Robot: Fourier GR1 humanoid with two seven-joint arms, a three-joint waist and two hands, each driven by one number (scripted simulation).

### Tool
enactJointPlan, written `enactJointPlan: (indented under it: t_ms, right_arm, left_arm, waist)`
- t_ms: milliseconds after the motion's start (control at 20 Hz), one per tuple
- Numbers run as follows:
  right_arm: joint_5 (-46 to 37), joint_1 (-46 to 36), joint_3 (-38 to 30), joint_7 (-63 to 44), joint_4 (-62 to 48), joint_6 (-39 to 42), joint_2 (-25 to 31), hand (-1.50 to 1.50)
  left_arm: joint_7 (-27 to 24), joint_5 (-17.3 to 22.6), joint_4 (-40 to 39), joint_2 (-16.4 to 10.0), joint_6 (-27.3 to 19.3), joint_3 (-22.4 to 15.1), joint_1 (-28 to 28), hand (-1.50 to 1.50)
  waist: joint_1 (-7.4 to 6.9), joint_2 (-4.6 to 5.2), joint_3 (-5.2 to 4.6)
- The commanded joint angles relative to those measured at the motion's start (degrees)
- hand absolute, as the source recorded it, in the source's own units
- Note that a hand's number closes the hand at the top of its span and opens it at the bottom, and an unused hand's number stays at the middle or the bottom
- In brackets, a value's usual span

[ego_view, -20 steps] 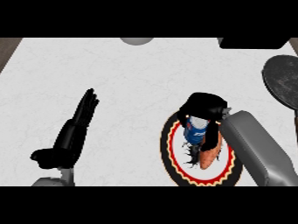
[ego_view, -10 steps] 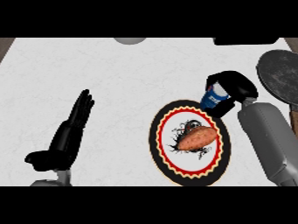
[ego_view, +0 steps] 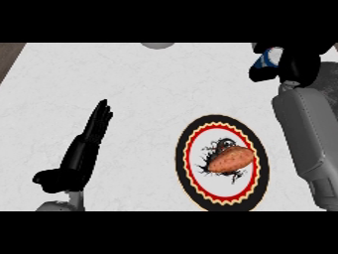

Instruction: Pick the can from the plate and place it in the pan

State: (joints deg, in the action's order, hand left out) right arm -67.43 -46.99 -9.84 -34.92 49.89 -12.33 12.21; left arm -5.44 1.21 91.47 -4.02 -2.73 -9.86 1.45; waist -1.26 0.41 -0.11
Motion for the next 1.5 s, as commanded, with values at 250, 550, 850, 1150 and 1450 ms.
enactJointPlan:
  t_ms: [250,550,850,1150,1450]
  right_arm:
    - [-8.06,-6.15,-4.65,-18.20,-7.22,-19.95,-1.91,1.50]
    - [-4.44,-4.54,-10.41,-11.58,-14.09,-30.93,3.51,1.50]
    - [-7.13,-2.95,-11.84,-7.67,-21.69,-36.50,11.03,1.50]
    - [-4.81,0.75,-16.15,-1.69,-25.35,-44.21,18.92,1.50]
    - [2.60,1.67,-20.90,9.69,-29.49,-46.60,23.37,1.50]
  left_arm:
    - [1.01,0.26,-1.54,-0.04,-0.09,1.83,3.21,0.00]
    - [-0.28,0.42,-3.46,0.25,0.78,1.81,2.92,0.00]
    - [1.09,-1.10,-0.76,2.80,-0.93,-0.99,1.98,0.00]
    - [1.56,0.07,0.82,0.85,0.90,0.23,1.17,0.00]
    - [1.54,0.79,-1.79,0.17,2.14,1.75,3.93,0.00]
  waist:
    - [-0.02,0.13,0.12]
    - [-0.11,0.31,0.16]
    - [-0.54,0.38,0.19]
    - [-0.91,0.62,0.32]
    - [-0.87,0.75,0.38]
